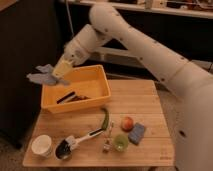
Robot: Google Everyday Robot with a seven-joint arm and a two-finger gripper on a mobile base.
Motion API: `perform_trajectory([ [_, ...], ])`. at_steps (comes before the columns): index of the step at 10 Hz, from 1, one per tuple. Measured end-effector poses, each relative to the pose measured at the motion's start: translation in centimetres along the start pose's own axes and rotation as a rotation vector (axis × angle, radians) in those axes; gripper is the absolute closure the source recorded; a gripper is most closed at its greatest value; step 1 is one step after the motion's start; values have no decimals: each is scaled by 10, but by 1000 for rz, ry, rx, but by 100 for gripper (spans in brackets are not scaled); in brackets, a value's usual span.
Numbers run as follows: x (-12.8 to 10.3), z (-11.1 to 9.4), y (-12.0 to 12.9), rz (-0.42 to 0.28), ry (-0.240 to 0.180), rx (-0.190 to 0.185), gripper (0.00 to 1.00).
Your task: Place towel in paper cup
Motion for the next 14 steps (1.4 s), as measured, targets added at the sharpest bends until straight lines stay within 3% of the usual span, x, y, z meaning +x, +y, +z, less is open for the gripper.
perform_trajectory([
  [2,-21,44,14,-101,39,-83,100],
  [3,-26,76,29,-161,70,-138,100],
  [5,-12,114,49,-244,106,-186,100],
  [7,11,134,76,-324,143,-203,100],
  [10,55,149,90,-340,183,-211,100],
  [14,63,164,92,-306,214,-159,100],
])
